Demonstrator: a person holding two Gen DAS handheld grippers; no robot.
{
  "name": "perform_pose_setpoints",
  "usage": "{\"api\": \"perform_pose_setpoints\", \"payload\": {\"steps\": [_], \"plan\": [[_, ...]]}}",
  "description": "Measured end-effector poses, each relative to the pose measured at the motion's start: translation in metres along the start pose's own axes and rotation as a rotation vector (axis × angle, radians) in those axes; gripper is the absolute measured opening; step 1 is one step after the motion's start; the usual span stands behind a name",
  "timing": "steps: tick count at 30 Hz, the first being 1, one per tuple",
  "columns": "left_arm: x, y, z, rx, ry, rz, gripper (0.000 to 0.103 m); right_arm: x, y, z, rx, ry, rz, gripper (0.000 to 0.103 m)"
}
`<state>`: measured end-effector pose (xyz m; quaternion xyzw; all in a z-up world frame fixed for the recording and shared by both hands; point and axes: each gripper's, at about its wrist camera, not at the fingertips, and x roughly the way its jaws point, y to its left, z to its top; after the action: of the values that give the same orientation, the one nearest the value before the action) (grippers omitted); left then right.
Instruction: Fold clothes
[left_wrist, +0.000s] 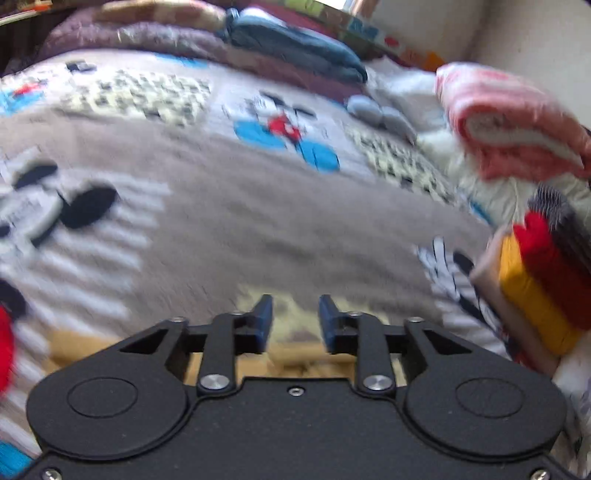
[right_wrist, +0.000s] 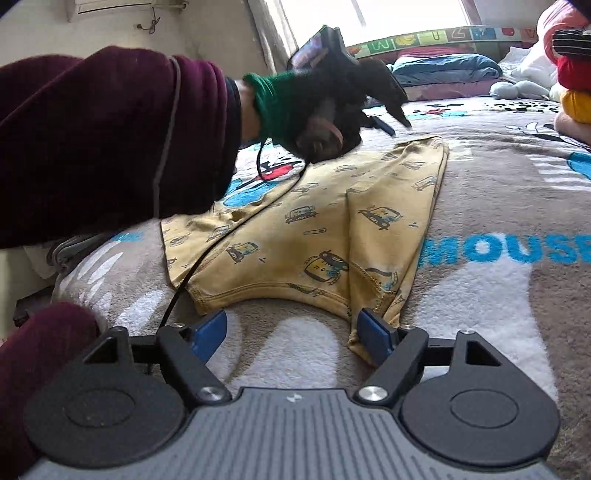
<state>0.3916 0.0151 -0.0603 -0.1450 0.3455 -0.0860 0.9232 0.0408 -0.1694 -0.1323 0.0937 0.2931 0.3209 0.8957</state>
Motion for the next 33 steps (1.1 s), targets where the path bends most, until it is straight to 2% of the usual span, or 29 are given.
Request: {"api": "perform_pose_setpoints", "payload": {"steps": [4, 6, 10, 12, 15, 18, 22, 26, 29, 30, 33], "plan": [[-0.067, 0.036, -0.002, -0.097, -0.087, -0.059, 0.06, -0.001, 0.001, 0.001, 0.018, -0.011, 0.002, 0.079], [-0.108, 0.052, -0.016, -0.132, -0.126, -0.096, 0.078, -0.009, 0.005, 0.001, 0.007, -0.03, -0.009, 0.078], [-0.189, 0.088, -0.056, -0.199, -0.199, -0.143, 0.091, -0.024, 0.014, 0.001, -0.015, -0.067, -0.031, 0.078], [-0.219, 0.106, -0.083, -0.23, -0.225, -0.151, 0.092, -0.032, 0.021, 0.0, -0.033, -0.064, -0.043, 0.077], [-0.247, 0.129, -0.113, -0.263, -0.221, -0.121, 0.092, -0.039, 0.034, -0.002, -0.084, -0.068, -0.034, 0.076], [-0.266, 0.153, -0.139, -0.314, -0.245, -0.076, 0.092, -0.042, 0.051, -0.006, -0.158, -0.066, -0.042, 0.076], [-0.276, 0.192, -0.176, -0.423, -0.239, -0.063, 0.092, -0.034, 0.075, -0.017, -0.293, -0.023, -0.041, 0.075], [-0.273, 0.21, -0.19, -0.415, -0.22, 0.034, 0.092, -0.022, 0.103, -0.031, -0.444, 0.014, -0.013, 0.075], [-0.268, 0.227, -0.194, -0.499, -0.215, 0.028, 0.092, 0.001, 0.097, -0.038, -0.394, 0.149, -0.012, 0.079], [-0.266, 0.233, -0.195, -0.529, -0.213, 0.024, 0.091, 0.0, 0.095, -0.04, -0.395, 0.128, 0.005, 0.083], [-0.261, 0.245, -0.198, -0.573, -0.223, 0.024, 0.089, 0.0, 0.097, -0.036, -0.389, 0.146, 0.011, 0.083]]}}
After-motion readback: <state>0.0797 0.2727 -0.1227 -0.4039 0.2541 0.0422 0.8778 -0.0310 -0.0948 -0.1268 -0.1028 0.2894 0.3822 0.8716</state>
